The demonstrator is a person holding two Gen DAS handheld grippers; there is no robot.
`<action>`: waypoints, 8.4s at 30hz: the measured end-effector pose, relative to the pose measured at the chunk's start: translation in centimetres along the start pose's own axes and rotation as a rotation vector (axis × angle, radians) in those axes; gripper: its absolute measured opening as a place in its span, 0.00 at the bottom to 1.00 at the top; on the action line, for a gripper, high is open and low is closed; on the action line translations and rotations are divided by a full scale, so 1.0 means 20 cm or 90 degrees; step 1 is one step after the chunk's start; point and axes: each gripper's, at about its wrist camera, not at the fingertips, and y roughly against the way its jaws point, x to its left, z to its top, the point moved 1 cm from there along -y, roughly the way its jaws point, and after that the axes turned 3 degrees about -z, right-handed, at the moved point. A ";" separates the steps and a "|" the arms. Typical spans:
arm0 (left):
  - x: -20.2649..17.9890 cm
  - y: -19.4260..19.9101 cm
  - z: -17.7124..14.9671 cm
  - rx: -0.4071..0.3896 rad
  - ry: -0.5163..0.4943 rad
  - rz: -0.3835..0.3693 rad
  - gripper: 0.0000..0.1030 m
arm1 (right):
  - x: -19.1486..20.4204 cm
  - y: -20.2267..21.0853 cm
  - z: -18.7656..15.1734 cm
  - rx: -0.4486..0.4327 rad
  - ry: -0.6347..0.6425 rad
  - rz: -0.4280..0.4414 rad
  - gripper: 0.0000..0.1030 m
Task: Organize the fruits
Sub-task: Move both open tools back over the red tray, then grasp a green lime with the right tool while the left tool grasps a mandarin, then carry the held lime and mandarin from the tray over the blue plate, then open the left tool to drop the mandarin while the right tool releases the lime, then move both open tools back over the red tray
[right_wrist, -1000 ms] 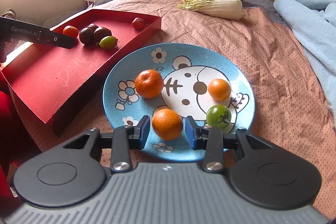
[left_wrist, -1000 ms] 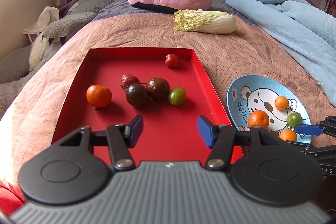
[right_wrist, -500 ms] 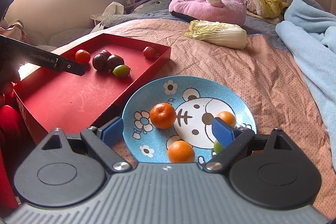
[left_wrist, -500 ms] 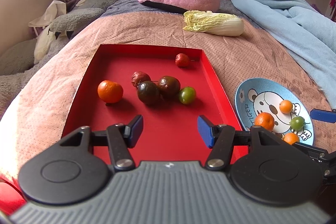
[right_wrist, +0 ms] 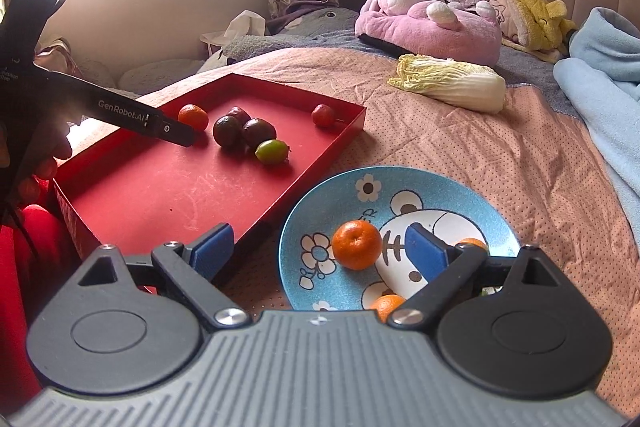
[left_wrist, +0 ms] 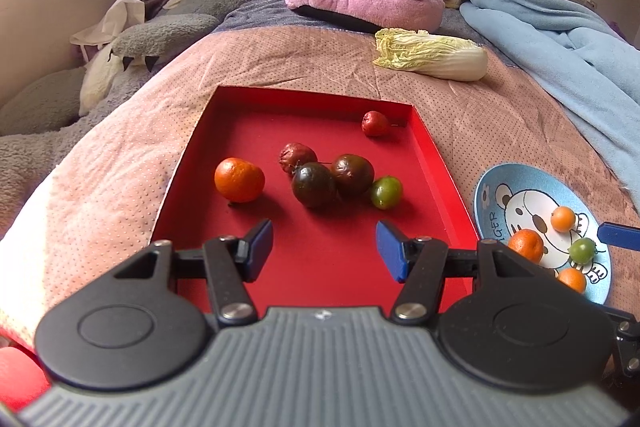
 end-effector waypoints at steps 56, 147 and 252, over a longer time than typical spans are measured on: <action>0.34 -0.38 0.18 0.091 0.001 0.013 0.41 | 0.26 -0.95 0.40 0.107 0.046 0.065 0.43; -0.61 -0.18 0.04 0.045 -0.141 -0.108 0.40 | -0.33 0.04 -0.17 0.052 -0.075 -0.023 0.39; 0.15 -0.02 0.23 -0.009 -0.050 0.032 0.64 | 0.22 -0.21 0.30 -0.004 -0.012 0.095 0.79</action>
